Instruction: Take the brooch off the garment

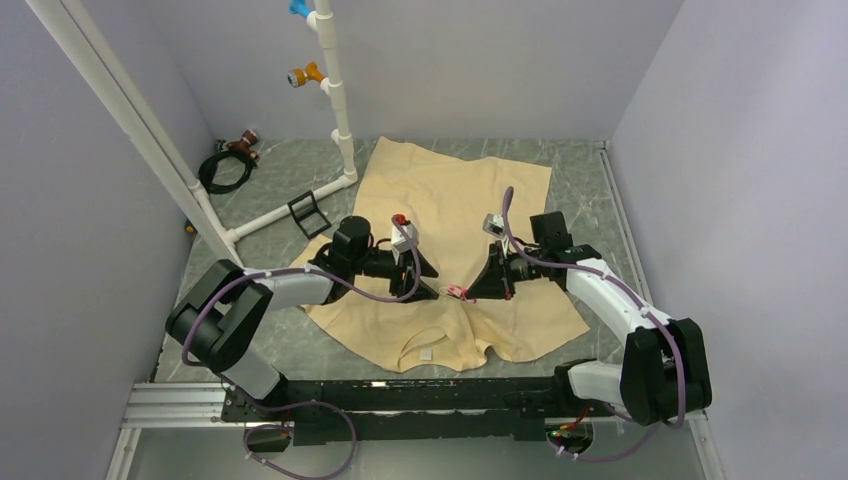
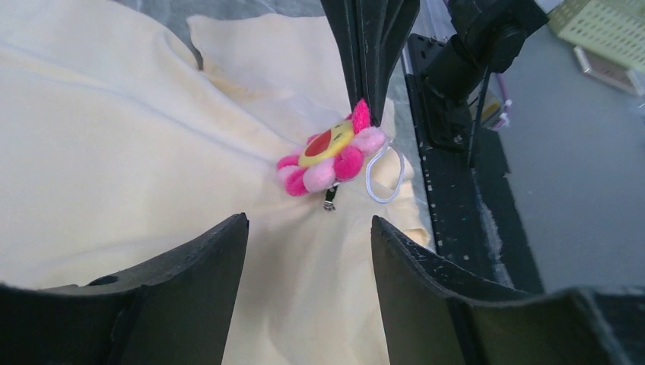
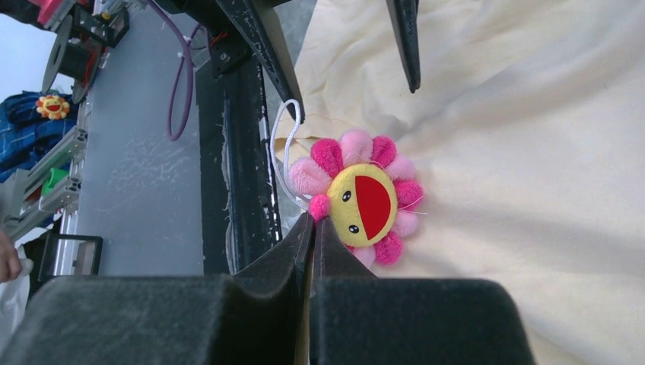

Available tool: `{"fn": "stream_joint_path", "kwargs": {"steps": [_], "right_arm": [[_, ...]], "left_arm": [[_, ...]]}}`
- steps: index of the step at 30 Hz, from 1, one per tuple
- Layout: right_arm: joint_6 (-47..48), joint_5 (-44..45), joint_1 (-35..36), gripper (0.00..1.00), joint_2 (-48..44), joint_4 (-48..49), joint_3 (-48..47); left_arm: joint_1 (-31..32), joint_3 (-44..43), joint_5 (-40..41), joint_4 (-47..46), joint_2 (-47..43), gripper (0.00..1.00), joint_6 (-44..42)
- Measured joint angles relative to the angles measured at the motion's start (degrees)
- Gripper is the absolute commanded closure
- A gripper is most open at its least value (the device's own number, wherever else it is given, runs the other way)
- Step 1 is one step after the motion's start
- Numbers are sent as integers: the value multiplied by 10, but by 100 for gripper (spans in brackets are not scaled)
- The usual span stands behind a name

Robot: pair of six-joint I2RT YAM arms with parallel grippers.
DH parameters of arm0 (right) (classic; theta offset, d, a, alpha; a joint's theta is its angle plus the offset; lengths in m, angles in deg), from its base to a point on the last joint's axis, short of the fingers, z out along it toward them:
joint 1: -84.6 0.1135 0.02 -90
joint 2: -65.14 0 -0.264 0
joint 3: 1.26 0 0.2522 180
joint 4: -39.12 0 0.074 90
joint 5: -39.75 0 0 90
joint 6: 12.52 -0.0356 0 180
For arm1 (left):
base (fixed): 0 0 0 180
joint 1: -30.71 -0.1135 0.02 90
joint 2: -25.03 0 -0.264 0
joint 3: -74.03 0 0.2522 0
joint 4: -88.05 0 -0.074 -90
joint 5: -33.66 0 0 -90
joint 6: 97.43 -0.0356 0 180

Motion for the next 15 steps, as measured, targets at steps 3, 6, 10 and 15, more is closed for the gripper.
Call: {"fn": "stream_joint_path", "kwargs": {"steps": [3, 6, 10, 15], "right_arm": [[16, -1, 0, 100, -5, -12, 0], [34, -2, 0, 100, -19, -19, 0], [61, -4, 0, 100, -30, -30, 0], [92, -3, 5, 100, -30, -54, -1]], "left_arm": [[2, 1, 1, -4, -5, 36, -64], [4, 2, 4, 6, -16, 40, -138], [10, 10, 11, 13, -28, 47, -229], [40, 29, 36, 19, -28, 47, -323]]}}
